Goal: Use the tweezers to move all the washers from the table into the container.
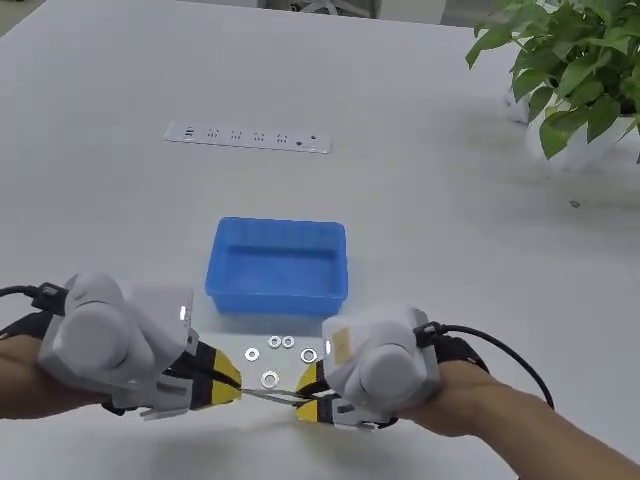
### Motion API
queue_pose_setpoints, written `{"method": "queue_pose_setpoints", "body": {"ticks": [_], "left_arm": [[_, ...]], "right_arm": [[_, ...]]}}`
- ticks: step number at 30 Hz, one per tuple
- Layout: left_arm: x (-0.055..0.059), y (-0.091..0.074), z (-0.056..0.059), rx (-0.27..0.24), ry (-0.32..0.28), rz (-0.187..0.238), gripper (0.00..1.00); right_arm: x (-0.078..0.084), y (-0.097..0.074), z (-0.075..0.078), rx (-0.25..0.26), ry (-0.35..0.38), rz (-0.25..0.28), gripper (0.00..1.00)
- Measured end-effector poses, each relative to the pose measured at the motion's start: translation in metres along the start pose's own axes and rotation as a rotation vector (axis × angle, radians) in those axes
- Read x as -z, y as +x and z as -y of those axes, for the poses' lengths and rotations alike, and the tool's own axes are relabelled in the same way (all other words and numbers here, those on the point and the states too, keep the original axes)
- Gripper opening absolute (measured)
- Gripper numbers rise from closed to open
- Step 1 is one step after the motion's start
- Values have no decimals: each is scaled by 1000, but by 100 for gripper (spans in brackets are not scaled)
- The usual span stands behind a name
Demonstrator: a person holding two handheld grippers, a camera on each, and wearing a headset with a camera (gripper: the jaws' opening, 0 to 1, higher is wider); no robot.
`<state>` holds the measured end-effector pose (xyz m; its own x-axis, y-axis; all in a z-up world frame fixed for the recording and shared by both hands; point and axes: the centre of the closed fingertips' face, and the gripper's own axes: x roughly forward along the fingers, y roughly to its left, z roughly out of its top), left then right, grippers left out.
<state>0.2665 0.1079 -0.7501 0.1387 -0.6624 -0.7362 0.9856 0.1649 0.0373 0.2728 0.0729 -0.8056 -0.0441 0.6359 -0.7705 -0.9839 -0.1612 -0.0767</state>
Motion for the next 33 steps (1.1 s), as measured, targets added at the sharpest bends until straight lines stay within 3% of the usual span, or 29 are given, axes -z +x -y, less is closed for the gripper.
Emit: {"method": "queue_pose_setpoints", "body": {"ticks": [8,18,33], "left_arm": [[-29,-15,-3,-14,24,61,5],[-57,-18,1,-5,65,100,5],[-68,-6,6,29,85,125,5]], "right_arm": [[-12,-9,4,23,14,51,10],[-24,-6,3,33,29,90,10],[-27,0,-3,24,34,109,10]]}}
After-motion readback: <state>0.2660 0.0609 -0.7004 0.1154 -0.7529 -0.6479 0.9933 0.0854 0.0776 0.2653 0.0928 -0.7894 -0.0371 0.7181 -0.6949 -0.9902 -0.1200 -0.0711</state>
